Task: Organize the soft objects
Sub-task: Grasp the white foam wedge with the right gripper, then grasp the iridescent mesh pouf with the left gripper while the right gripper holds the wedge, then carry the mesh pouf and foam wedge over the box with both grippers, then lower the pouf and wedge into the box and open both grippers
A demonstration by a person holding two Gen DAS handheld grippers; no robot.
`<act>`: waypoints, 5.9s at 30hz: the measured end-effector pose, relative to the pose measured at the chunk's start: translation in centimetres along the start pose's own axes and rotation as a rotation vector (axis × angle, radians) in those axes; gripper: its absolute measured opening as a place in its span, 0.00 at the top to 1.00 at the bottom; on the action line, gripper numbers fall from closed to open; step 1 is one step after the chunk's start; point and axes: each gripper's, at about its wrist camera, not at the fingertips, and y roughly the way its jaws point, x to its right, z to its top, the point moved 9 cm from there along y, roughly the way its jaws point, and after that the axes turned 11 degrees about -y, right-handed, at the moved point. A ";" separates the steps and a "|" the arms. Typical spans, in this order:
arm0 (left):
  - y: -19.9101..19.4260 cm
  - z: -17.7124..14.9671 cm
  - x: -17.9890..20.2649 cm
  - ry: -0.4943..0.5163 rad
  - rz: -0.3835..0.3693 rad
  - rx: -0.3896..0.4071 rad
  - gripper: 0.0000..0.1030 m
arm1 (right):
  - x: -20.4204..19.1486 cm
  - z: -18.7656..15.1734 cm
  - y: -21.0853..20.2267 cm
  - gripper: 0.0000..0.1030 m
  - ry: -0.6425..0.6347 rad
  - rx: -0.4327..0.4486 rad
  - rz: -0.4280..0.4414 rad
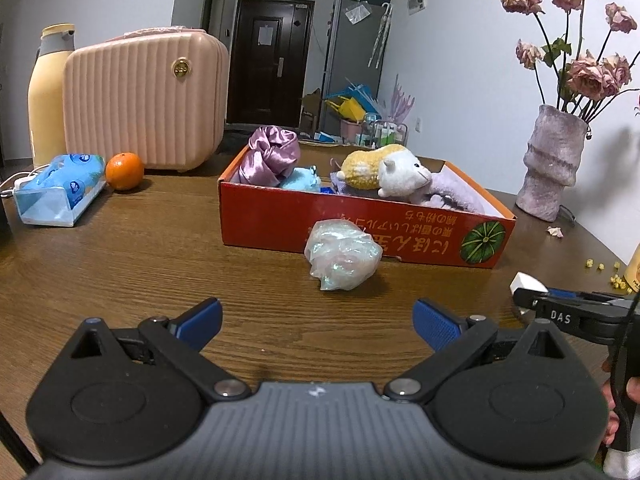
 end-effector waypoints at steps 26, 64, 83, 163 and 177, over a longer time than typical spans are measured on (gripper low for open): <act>8.8 2.7 1.9 0.054 0.017 -0.025 0.00 | 0.4 2.5 0.3 0.71 0.021 0.112 -0.055; 8.7 4.5 3.6 0.076 -0.069 0.018 0.54 | -0.5 4.1 -0.5 0.71 0.017 0.210 -0.022; 7.3 7.9 5.1 0.060 -0.093 0.174 0.54 | -2.1 7.9 1.4 0.70 0.020 0.317 -0.033; 18.4 14.5 3.6 0.013 0.093 0.284 0.00 | -0.4 15.0 11.5 0.01 0.074 0.369 -0.084; 18.3 14.4 3.0 -0.004 0.114 0.287 0.00 | -0.6 14.9 11.2 0.00 0.069 0.371 -0.084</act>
